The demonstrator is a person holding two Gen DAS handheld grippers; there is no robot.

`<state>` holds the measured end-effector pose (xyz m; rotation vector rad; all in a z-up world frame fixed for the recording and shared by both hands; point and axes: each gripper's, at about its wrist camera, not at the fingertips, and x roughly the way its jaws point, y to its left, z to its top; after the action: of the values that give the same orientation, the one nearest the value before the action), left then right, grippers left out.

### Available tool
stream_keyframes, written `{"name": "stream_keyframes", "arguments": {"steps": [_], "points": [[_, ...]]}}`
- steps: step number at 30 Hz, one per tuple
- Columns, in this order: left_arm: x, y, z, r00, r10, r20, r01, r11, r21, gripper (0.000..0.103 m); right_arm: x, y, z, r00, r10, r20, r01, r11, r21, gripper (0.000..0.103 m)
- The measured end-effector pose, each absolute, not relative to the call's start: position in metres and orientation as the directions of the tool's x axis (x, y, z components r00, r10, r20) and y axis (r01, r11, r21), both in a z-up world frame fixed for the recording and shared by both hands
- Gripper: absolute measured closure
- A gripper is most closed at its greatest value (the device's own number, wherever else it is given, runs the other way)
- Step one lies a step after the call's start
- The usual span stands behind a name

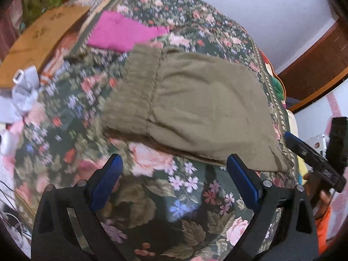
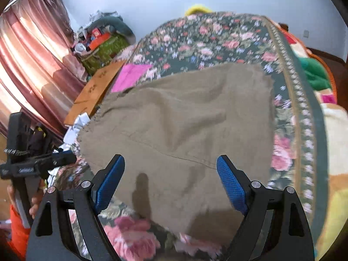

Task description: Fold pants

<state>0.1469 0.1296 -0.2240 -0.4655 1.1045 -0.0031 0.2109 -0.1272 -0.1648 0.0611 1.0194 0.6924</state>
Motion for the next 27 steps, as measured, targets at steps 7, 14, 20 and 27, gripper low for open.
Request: {"name": "stream_keyframes", "arguments": {"steps": [7,14,20,27], "points": [[0.159,0.127,-0.241,0.426,-0.389,-0.817,-0.202,0.839,-0.505,0.006,0.211,-0.113,-0.191,0.278,0.493,-0.824,-0.556,0.782,0.28,0.019],[0.192,0.147,-0.262,0.418,-0.482,-0.77,-0.249,0.755,-0.607,0.001,0.208,-0.114,-0.195,0.268,0.496,-0.826,-0.574,0.771,0.276,0.018],[0.215,0.151,-0.261,0.431,-0.388,-0.814,-0.281,0.8,-0.53,0.01,0.208,-0.114,-0.195,0.265,0.503,-0.823,-0.572,0.769,0.286,0.018],[0.205,0.157,-0.246,0.487,-0.203,-0.849,-0.286,0.882,-0.375,0.061,0.207,-0.115,-0.193,0.263,0.506,-0.821,-0.571,0.768,0.29,0.018]]}}
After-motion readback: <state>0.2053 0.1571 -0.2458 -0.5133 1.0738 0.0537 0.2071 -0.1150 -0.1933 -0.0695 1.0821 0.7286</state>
